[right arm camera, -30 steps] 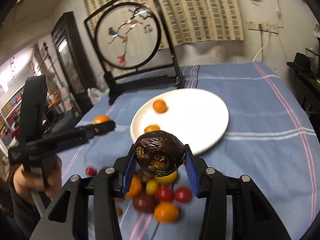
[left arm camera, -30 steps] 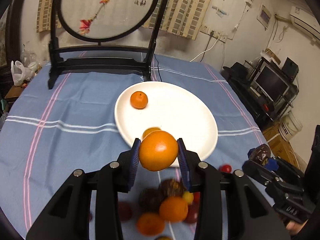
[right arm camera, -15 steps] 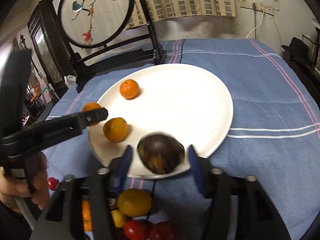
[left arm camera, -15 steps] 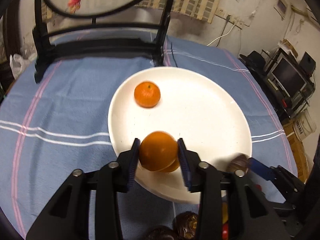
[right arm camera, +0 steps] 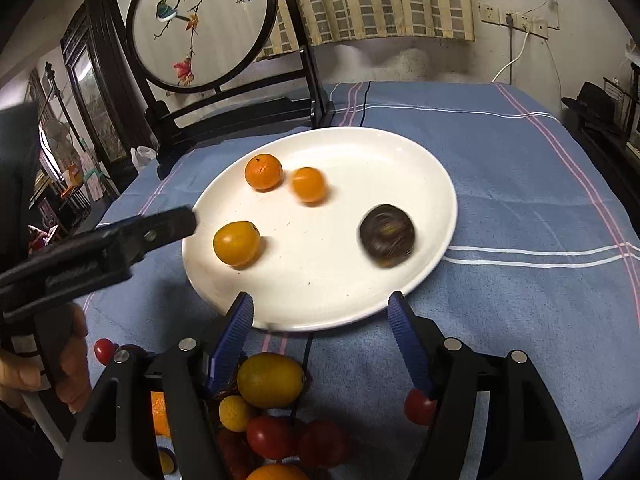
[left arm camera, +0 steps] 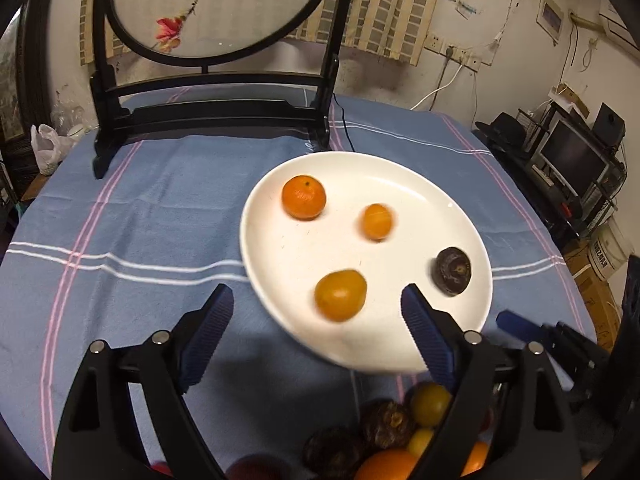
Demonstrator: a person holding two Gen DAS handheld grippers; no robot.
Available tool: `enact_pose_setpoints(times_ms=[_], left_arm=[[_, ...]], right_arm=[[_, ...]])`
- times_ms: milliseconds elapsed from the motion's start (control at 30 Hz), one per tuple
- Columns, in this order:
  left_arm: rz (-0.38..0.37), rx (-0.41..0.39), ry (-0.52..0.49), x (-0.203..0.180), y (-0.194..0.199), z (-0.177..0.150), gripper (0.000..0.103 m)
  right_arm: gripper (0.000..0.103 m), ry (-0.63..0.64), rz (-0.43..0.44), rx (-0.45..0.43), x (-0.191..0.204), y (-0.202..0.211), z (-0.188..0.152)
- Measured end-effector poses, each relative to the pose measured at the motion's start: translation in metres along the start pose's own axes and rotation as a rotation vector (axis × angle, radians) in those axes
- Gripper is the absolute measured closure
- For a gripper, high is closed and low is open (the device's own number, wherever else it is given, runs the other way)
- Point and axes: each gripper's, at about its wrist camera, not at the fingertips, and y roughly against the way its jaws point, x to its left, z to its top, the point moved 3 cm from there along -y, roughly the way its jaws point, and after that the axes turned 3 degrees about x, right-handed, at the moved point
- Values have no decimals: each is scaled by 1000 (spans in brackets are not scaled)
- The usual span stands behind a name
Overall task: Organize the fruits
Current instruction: 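Lower both held fruits onto the white plate and open both tools, then move both open tools back toward the fruit cluster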
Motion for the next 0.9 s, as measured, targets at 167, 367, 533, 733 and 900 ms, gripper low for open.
enact_pose_setpoints(times_ms=[167,367,533,733,900], left_arm=[[8,-24,28,15,21,-18,12],[36,-10,66,41,37,-58,12],[50,1,74,58,57,-90,12],[89,34,52,74,67,-124,12],[119,60,17,77,59,-136,29]], right_arm=[[29,-13,0,-2,-3,7,-4],[21,-2,-13,-20,-6,20,-18],[20,-17,-9,-36,-17,31,-22],[18,-48,-14,-83,-32,52,-23],[14,-67,-29,-105,-41,59,-24]])
